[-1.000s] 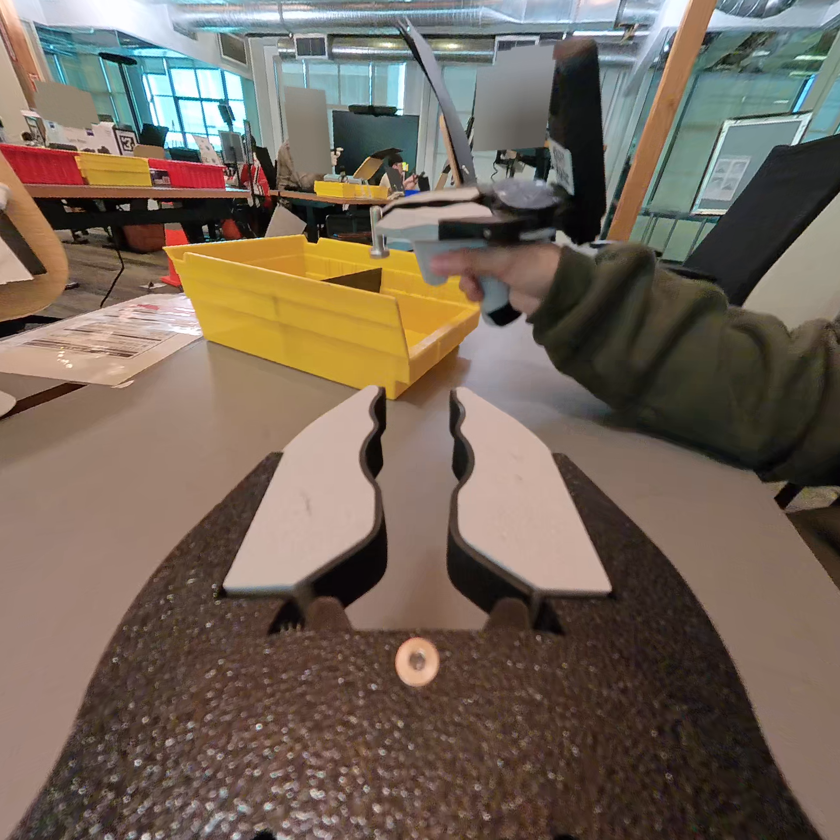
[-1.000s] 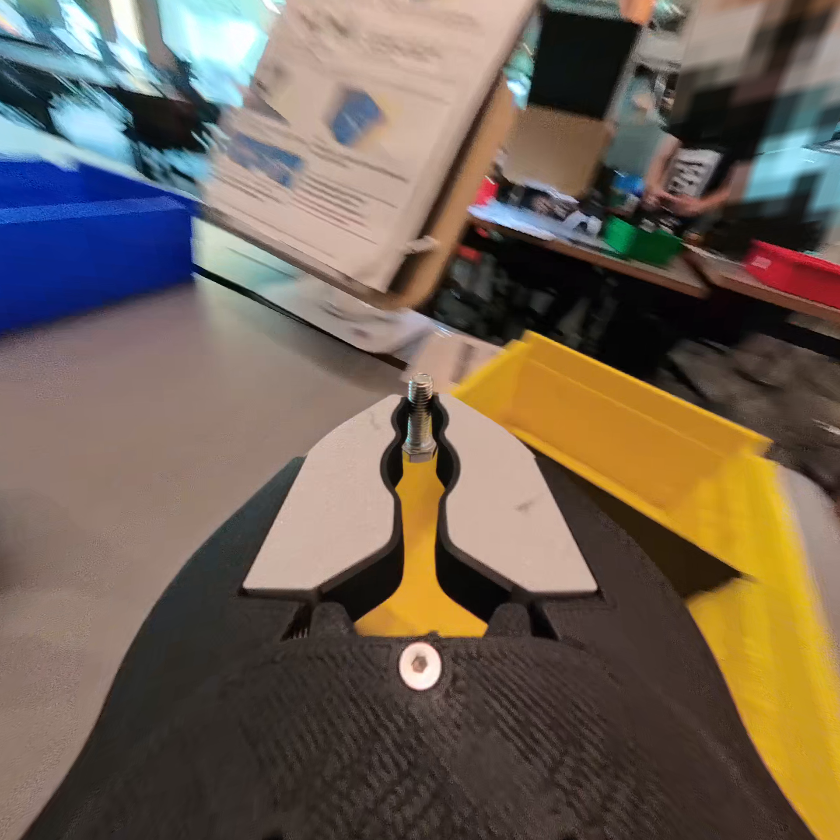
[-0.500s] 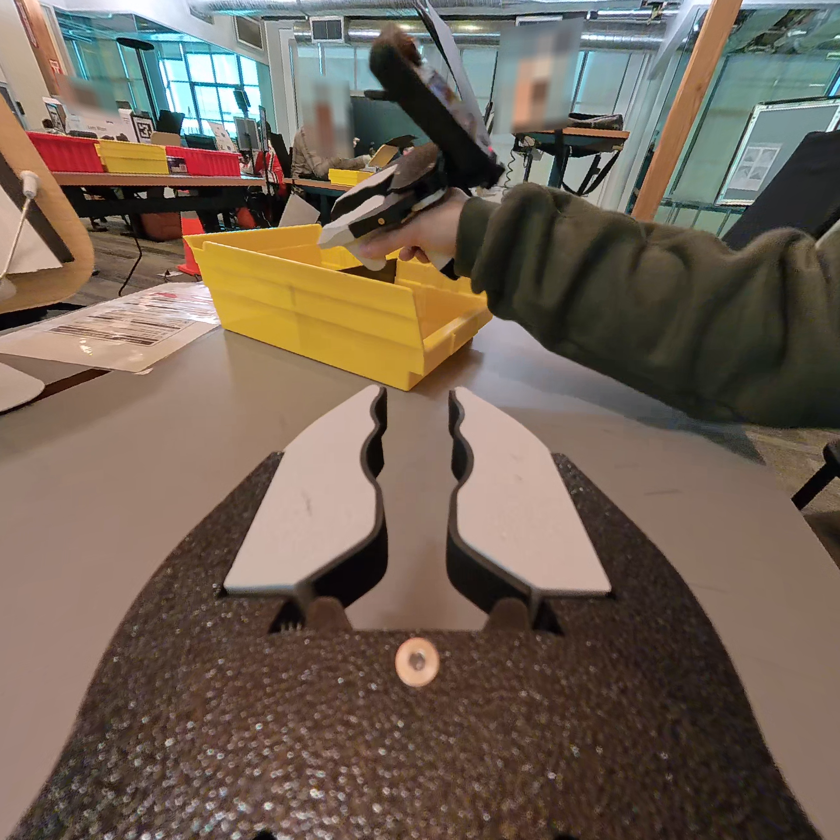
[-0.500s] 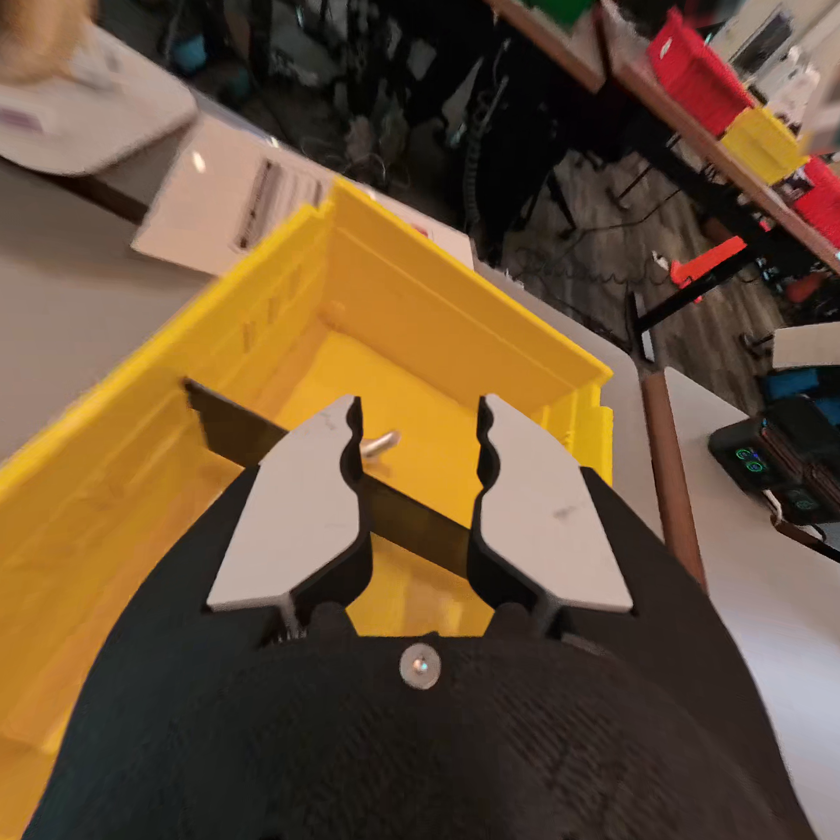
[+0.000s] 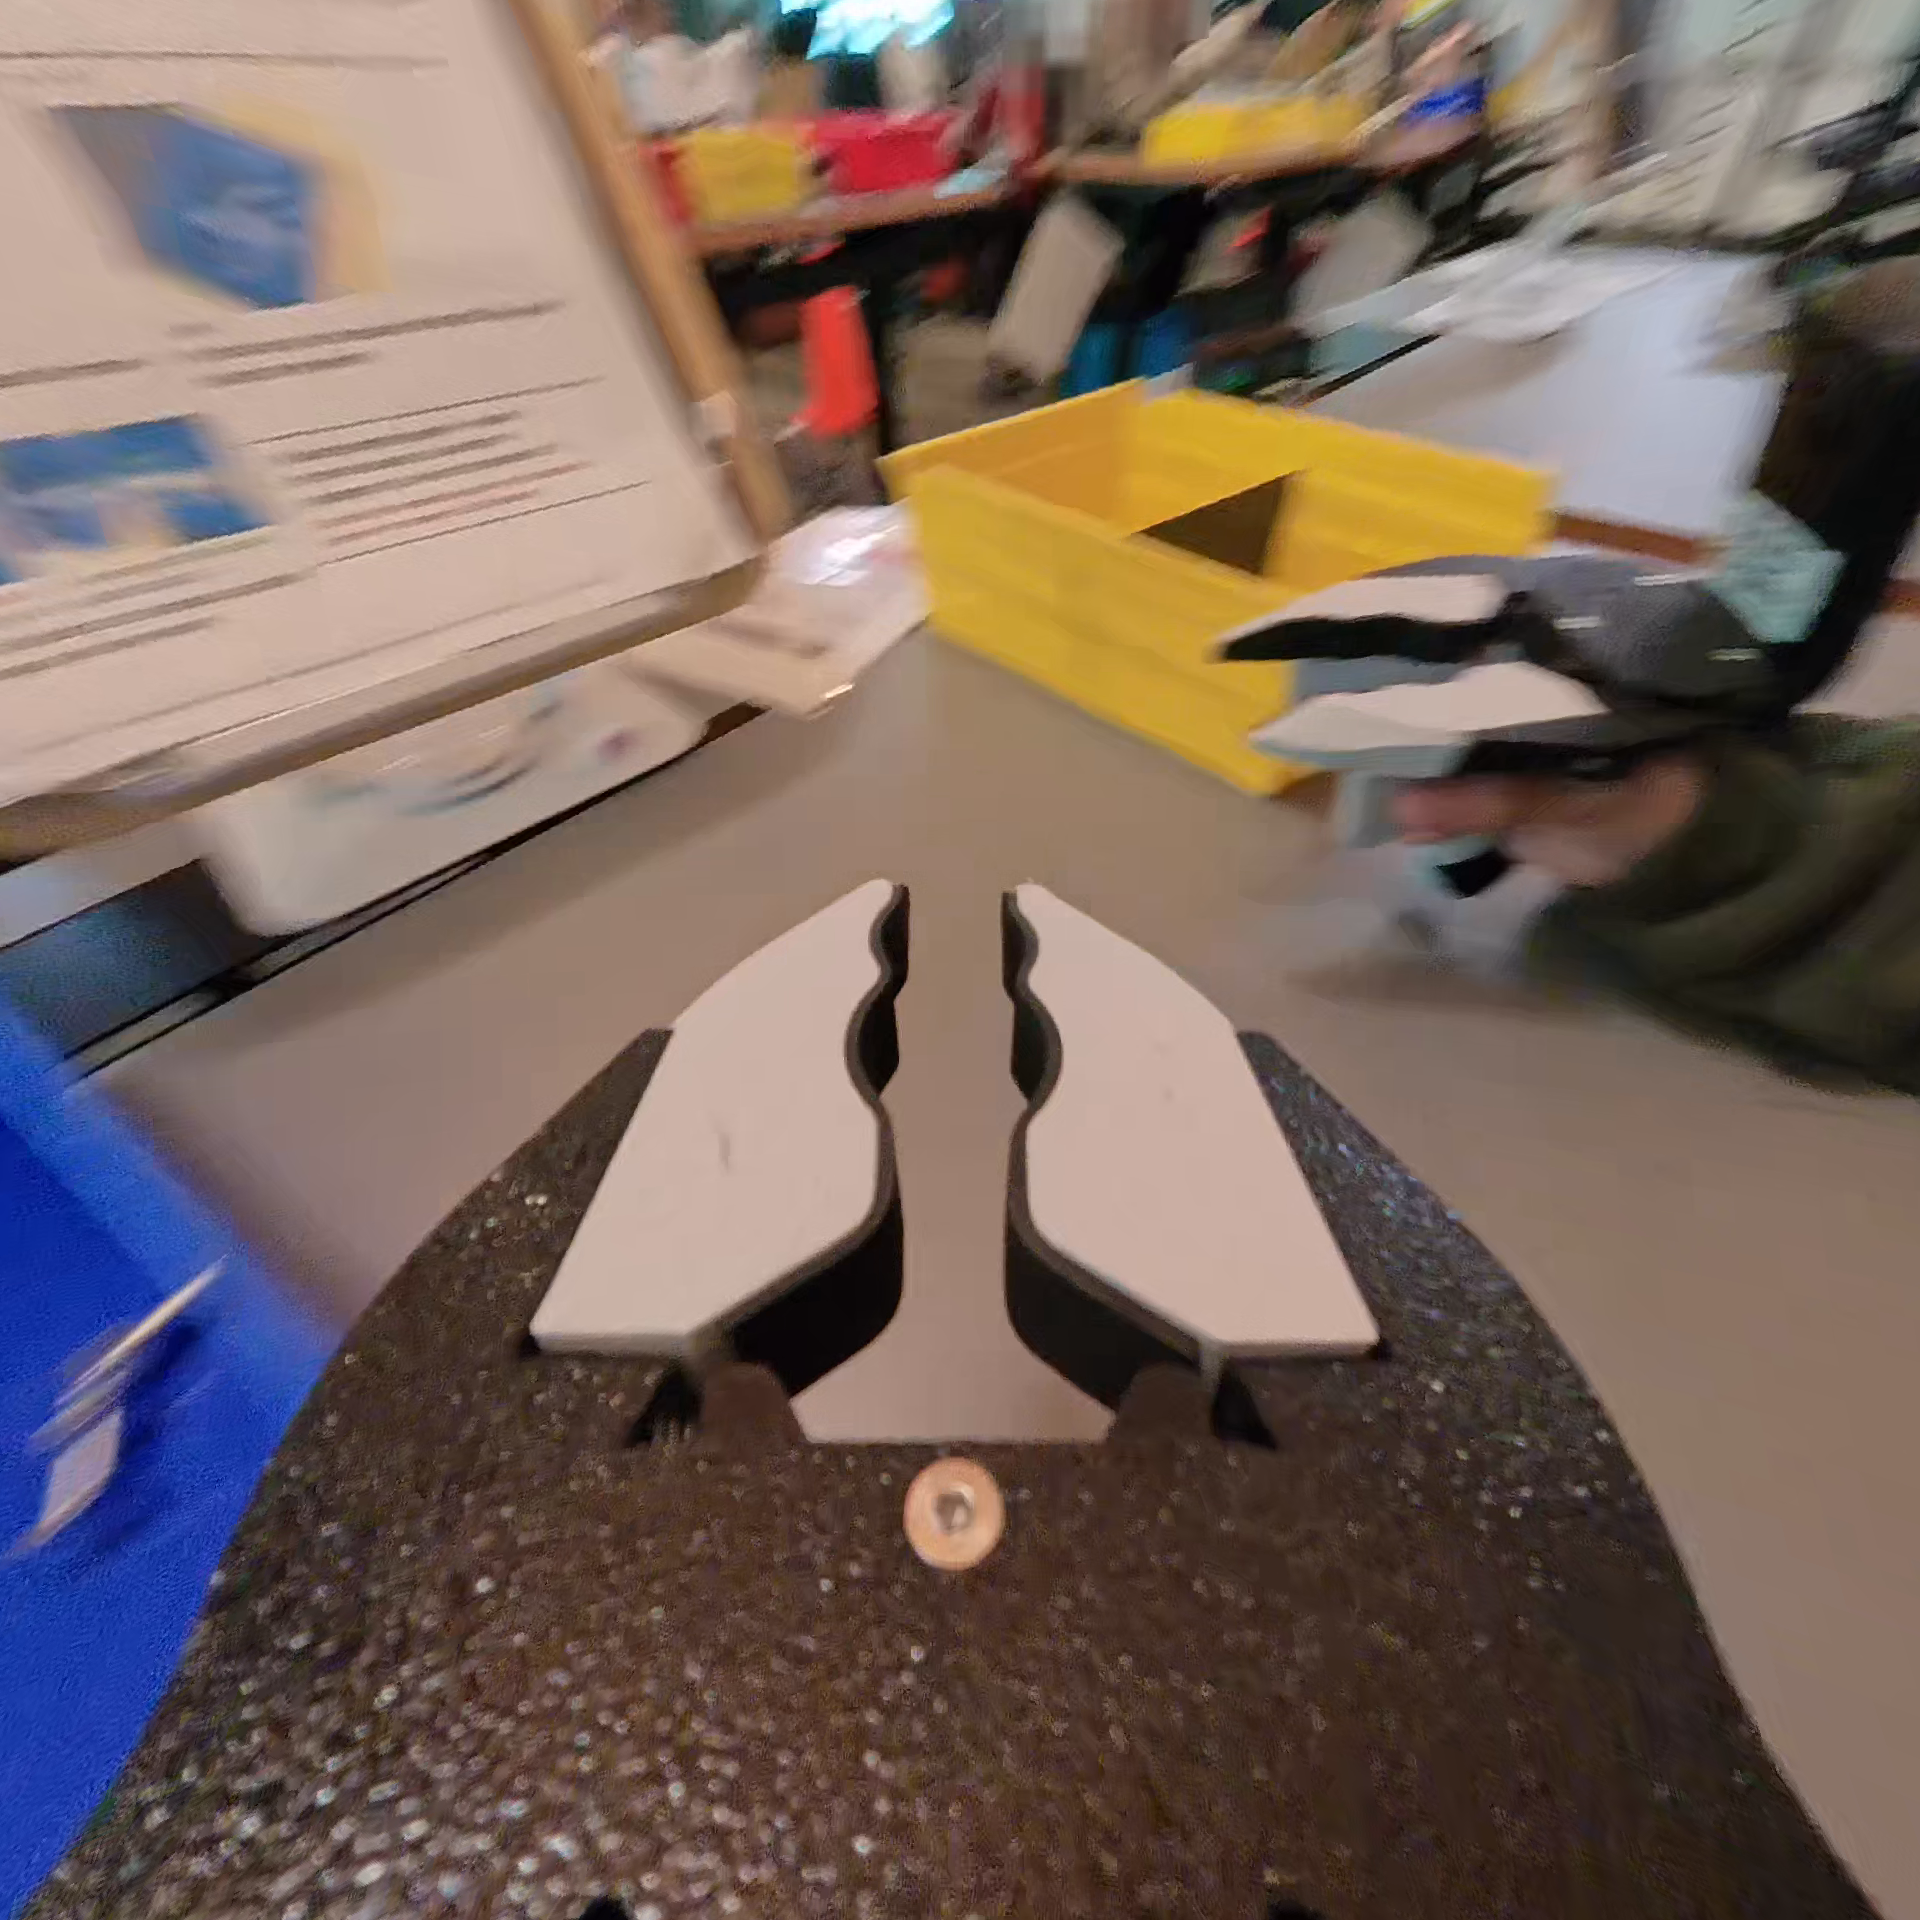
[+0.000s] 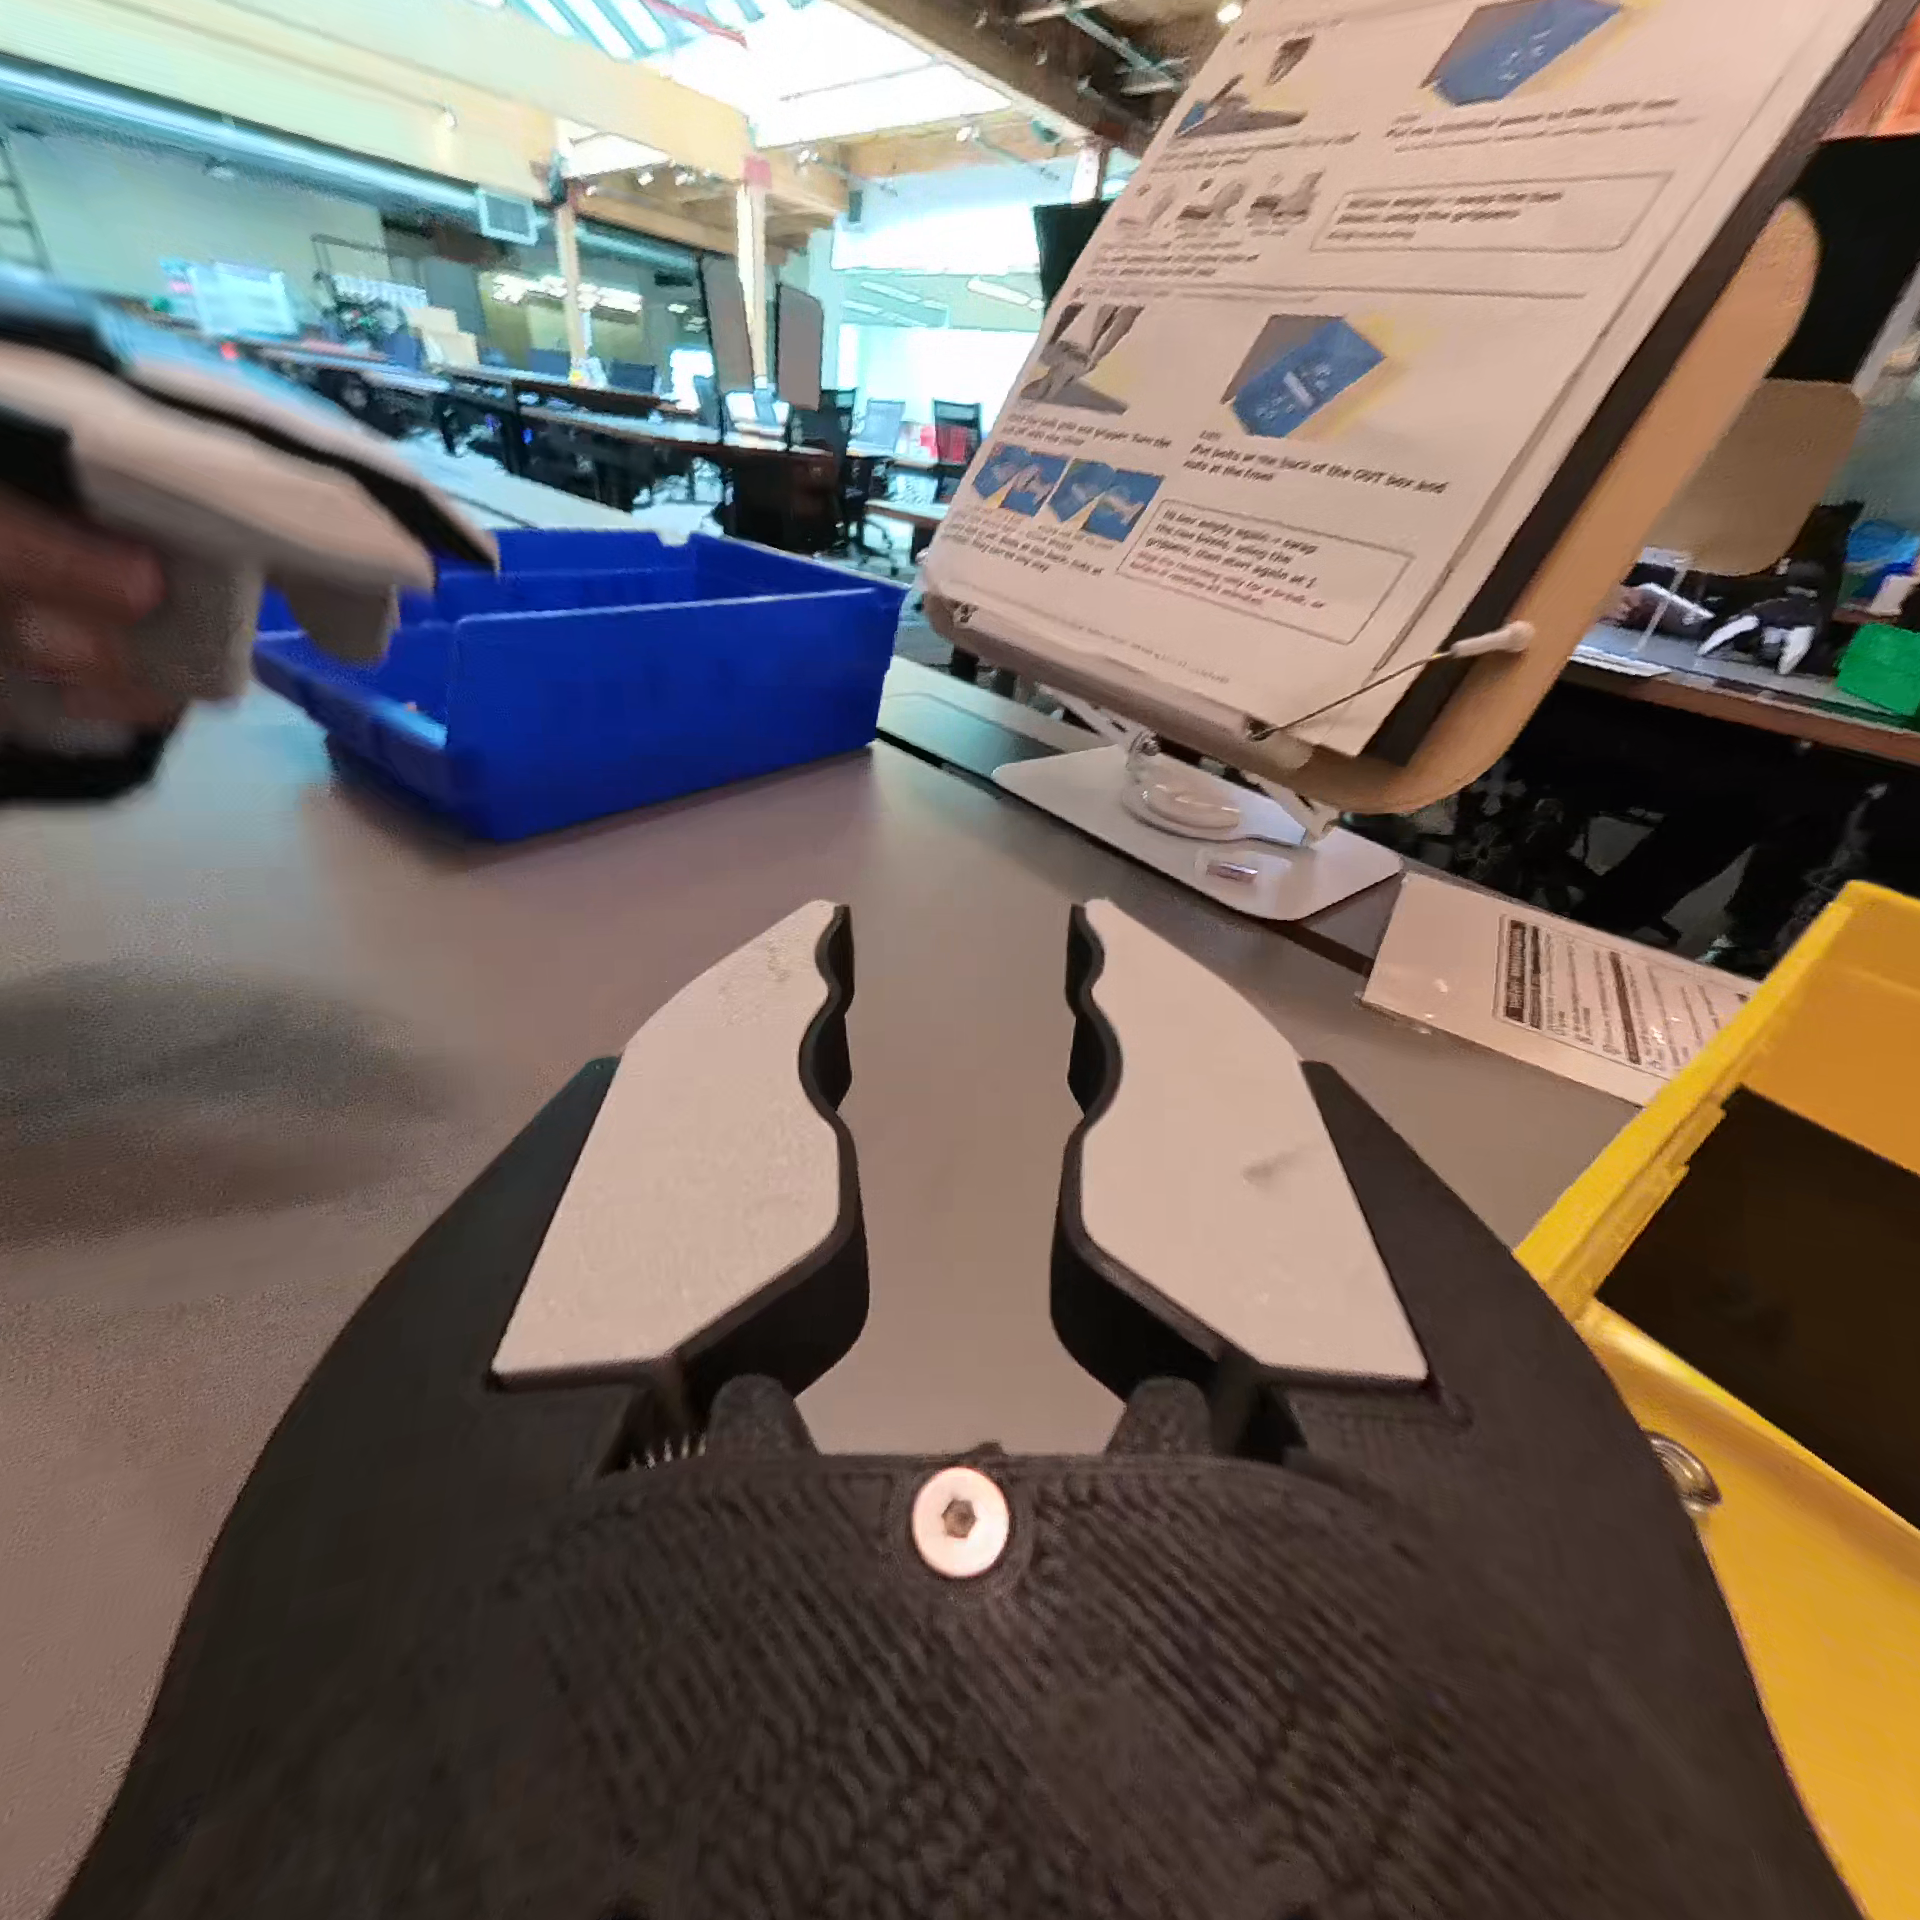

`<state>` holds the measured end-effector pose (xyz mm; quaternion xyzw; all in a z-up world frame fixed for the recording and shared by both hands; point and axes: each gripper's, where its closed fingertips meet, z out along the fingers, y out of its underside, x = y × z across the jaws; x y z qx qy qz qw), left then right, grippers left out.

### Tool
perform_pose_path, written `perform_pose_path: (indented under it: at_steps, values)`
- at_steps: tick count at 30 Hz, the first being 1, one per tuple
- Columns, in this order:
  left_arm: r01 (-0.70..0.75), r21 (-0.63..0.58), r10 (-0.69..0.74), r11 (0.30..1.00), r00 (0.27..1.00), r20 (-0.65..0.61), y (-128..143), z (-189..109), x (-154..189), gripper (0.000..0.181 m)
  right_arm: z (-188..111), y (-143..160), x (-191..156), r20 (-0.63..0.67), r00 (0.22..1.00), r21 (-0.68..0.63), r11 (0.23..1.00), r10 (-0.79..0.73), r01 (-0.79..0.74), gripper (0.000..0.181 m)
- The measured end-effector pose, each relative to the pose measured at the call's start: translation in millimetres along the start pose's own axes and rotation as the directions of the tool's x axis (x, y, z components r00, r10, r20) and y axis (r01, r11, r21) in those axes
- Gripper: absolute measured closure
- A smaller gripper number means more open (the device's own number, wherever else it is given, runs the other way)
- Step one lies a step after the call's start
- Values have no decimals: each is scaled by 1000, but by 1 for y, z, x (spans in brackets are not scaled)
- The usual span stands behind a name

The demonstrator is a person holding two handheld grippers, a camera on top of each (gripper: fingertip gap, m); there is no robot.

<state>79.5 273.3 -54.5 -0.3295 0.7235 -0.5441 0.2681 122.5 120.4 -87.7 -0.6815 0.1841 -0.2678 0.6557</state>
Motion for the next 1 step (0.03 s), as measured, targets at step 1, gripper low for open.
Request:
perform_pose_path:
  at_steps: [1]
  values:
    - [18,-48,-14,999,996,83,2,-16,-24,165,-1,1,-2,15,1000,4,1000,-4,4,141]
